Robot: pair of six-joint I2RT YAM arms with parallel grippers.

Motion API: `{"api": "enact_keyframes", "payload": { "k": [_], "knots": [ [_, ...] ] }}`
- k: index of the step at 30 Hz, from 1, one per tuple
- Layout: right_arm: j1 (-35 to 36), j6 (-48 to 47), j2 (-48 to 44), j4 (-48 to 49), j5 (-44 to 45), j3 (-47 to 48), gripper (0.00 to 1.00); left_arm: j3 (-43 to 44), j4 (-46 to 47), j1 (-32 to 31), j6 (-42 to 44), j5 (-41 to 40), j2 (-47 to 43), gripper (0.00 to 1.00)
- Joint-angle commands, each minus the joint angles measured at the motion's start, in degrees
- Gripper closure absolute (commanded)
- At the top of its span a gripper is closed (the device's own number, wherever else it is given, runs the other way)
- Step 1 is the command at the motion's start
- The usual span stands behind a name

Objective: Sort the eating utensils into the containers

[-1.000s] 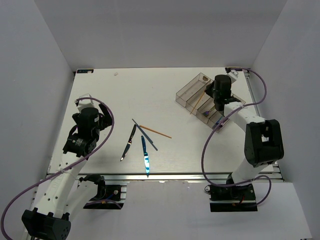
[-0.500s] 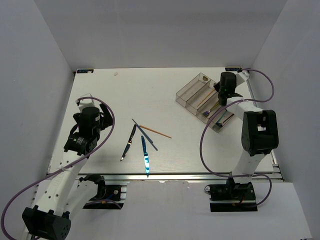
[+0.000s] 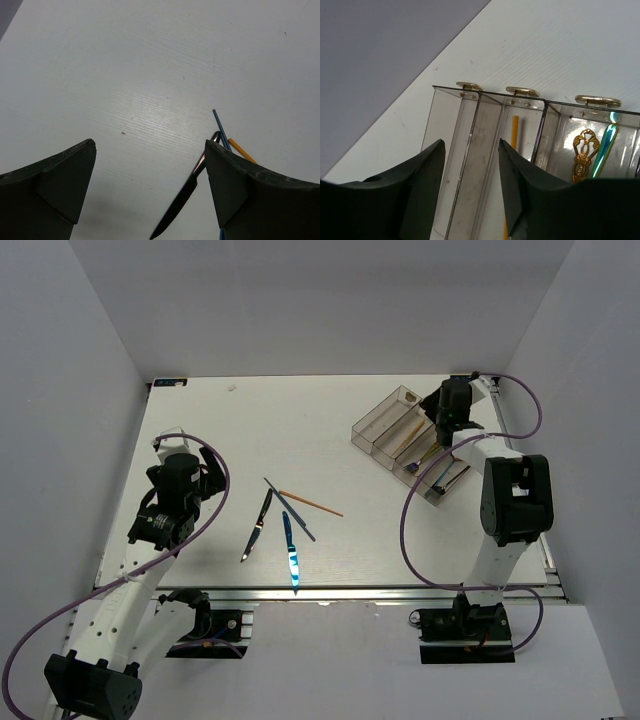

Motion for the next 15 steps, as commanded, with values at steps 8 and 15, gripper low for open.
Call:
{"api": "enact_keyframes", "payload": {
  "k": [8, 15],
  "knots": [
    [7.2, -12.9, -8.8, -1.1, 0.9, 1.3, 0.14, -0.1, 0.2, 0.2, 0.3, 0.3, -0.7, 0.02],
    [25.3, -35.3, -9.3, -17.9, -1.4, 5.8, 0.11, -0.1, -0.2, 0.2, 0.0, -1.3, -1.1, 0.02]
  ]
}}
